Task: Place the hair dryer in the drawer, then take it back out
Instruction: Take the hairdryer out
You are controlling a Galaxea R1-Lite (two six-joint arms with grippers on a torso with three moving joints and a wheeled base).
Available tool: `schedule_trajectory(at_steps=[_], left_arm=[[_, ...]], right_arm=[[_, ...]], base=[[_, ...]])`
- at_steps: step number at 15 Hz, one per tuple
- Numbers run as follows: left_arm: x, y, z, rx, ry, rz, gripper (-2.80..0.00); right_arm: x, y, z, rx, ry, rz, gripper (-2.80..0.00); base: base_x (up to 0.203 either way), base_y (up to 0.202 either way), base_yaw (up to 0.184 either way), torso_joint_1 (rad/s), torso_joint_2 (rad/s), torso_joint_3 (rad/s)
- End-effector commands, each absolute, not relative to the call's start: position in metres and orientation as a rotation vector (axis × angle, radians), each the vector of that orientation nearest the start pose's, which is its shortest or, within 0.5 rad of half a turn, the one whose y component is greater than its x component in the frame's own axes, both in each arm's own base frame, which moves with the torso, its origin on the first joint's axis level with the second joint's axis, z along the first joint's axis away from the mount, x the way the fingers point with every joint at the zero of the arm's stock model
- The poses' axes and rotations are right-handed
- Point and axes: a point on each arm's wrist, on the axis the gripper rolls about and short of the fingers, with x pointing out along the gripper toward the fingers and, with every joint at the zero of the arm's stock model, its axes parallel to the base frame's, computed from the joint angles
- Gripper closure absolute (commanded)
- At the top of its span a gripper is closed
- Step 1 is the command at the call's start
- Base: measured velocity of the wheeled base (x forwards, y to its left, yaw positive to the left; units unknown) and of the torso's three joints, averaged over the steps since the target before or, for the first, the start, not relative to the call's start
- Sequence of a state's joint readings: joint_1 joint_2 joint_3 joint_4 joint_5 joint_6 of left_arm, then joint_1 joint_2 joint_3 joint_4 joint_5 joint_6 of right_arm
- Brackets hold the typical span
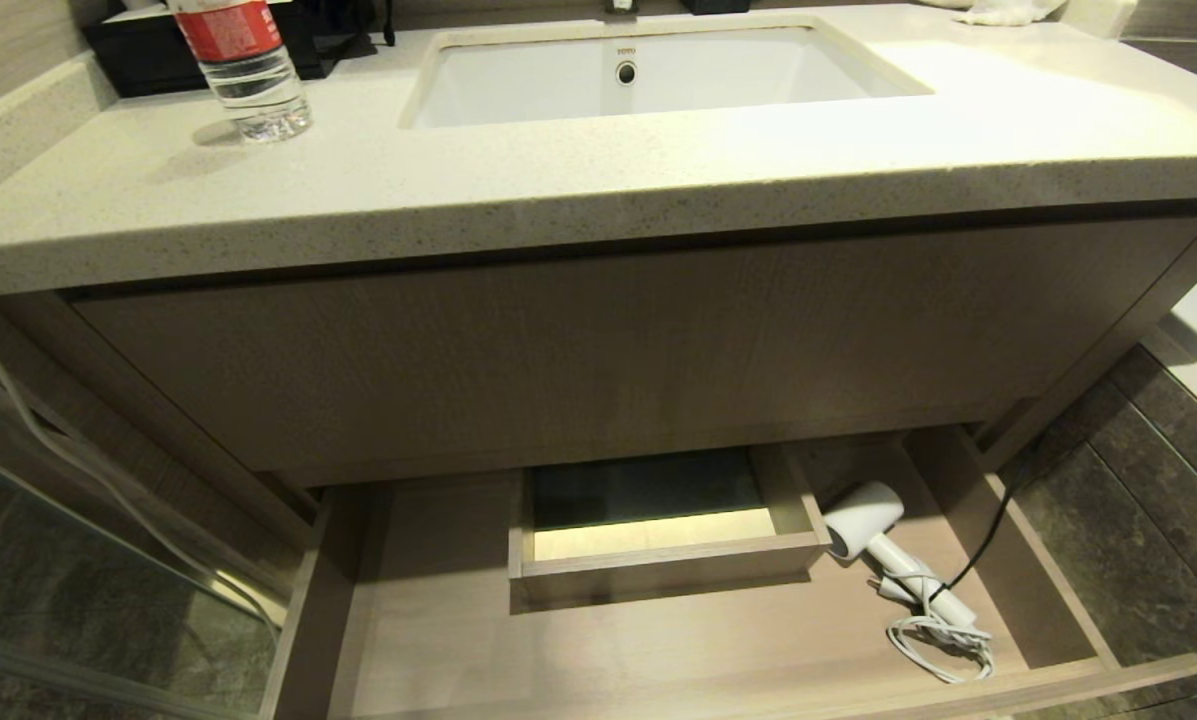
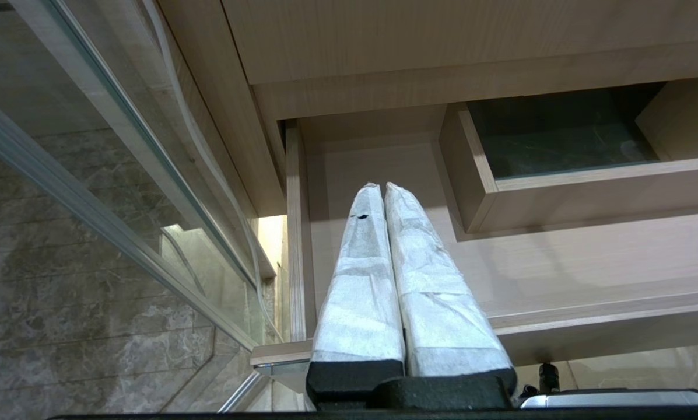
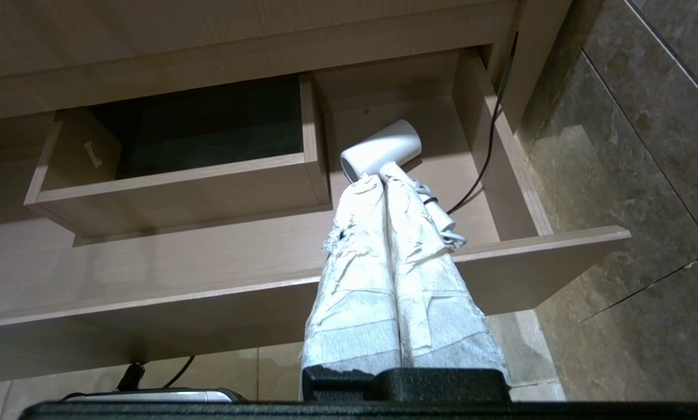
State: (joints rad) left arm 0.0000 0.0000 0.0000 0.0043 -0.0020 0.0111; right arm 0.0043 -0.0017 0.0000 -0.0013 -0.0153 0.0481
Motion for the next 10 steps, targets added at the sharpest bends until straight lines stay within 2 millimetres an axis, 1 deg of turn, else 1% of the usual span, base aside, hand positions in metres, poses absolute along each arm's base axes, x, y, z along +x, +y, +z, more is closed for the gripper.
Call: schedule_trajectory(at_steps=[1, 10], left_arm=[[-0.0229, -0.0001, 0.0754, 0.015, 0.003, -0.003, 0.00], [-0.0228, 0.0000, 0.0753, 0.003, 0.002, 0.000, 0.00]], right_arm=[[-0.0228, -0.0005, 0.0756, 0.048, -0.002, -0.011, 0.00], [-0.0228, -0.0005, 0.0756, 0.048, -0.002, -0.011, 0.00]], base=[[0.000, 0.000, 0.000, 0.000, 0.00, 0.000], [0.000, 0.000, 0.000, 0.000, 0.00, 0.000]])
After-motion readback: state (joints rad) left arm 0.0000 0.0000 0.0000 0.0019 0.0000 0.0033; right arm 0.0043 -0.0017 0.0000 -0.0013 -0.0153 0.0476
